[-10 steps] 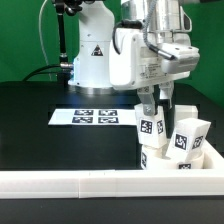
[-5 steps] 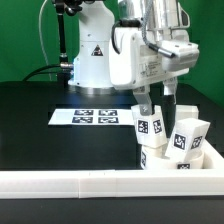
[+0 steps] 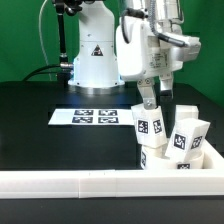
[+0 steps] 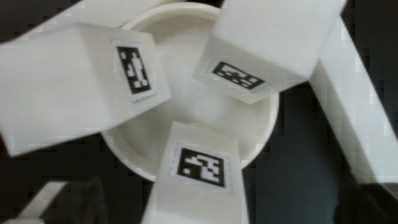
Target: Assemble stool
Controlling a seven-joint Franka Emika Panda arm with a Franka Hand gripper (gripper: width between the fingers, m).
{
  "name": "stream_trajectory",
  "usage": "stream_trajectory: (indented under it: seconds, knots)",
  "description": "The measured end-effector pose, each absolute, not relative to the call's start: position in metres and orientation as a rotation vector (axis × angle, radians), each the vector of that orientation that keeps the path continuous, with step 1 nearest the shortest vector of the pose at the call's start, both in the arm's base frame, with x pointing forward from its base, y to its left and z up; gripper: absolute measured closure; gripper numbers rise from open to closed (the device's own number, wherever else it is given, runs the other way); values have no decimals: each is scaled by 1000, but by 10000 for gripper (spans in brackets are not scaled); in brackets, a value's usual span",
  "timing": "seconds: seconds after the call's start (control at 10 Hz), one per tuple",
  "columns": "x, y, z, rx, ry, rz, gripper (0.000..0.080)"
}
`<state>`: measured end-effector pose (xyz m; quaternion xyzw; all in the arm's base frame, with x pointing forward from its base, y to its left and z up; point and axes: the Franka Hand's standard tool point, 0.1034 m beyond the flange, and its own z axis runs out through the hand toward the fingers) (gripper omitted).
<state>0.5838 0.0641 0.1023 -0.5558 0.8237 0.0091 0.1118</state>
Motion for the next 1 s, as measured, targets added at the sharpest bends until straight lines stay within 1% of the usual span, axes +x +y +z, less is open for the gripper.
stream_trajectory:
  seconds: [0.1,0.4,0.8,1.0]
  knots:
    - [583,66,103,-1788,2331,33,151]
    - [594,70,116,-2212,1967,-8,151]
    - [595,69,115,-2445,1674,-49,151]
    - [594,65,115,-2692,1302,-90,151]
